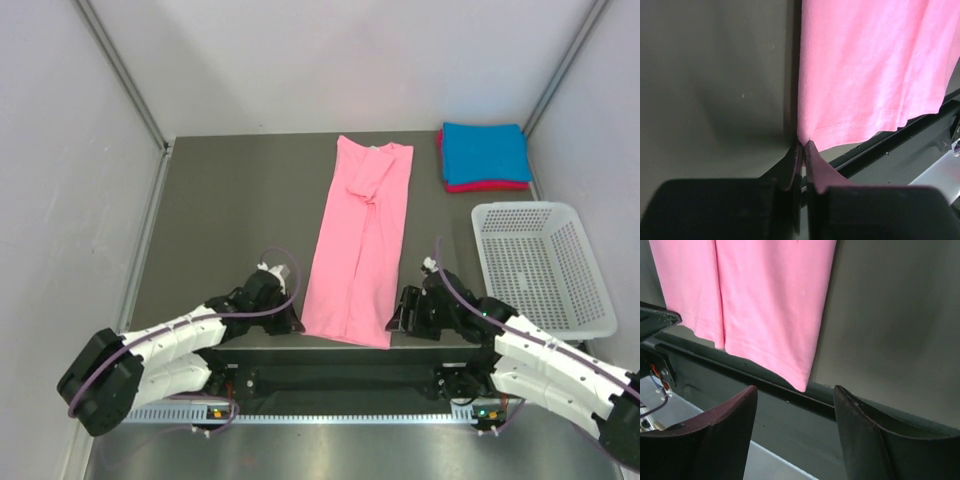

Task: Fold and stack the t-shirts
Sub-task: Fold the tshirt

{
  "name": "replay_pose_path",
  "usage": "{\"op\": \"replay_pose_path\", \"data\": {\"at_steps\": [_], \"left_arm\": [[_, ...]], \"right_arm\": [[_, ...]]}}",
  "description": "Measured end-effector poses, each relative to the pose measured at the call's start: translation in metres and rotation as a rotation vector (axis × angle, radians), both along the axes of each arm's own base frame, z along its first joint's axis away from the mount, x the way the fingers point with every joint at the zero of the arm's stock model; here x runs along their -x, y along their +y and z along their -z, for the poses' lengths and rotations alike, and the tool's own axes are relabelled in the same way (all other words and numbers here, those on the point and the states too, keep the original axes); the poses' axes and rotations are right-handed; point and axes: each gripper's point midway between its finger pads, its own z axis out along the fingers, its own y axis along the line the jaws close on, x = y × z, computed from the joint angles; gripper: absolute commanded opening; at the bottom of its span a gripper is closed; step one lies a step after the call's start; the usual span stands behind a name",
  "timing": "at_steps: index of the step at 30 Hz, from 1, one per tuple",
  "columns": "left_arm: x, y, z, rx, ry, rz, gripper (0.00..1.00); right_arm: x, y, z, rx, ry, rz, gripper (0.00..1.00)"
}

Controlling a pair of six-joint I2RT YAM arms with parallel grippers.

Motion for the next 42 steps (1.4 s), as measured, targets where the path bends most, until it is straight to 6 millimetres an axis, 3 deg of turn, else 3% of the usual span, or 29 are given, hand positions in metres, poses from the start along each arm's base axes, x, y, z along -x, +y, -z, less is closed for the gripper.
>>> {"op": "replay_pose_path", "data": {"at_steps": [10,16,33,39,42], "left_arm": [[0.02,-0.012,-0.01,0.052,-0.016,0.023,0.0],[0.042,-0.017,-0.001,0.032,0.01,0.04,0.0],[0.044,-0.02,0.0,0.02,0.007,-0.009,0.0],[0.044,-0.02,0.001,0.02,0.007,-0.012,0.0],[0.044,-0.02,0.0,0.02,0.007,-0.013,0.0]], "right_arm": [[0.023,0.01,0.018,0.06,0.042,-0.005,0.6],[0.029,0.006,0.029,0.098,0.062,0.029,0.56],[0.048,0.0,0.048,0.063,0.09,0.11,0.47],[0.049,0.003,0.047,0.056,0.08,0.118,0.3],[0.048,0.004,0.046,0.058,0.066,0.118,0.15]]}}
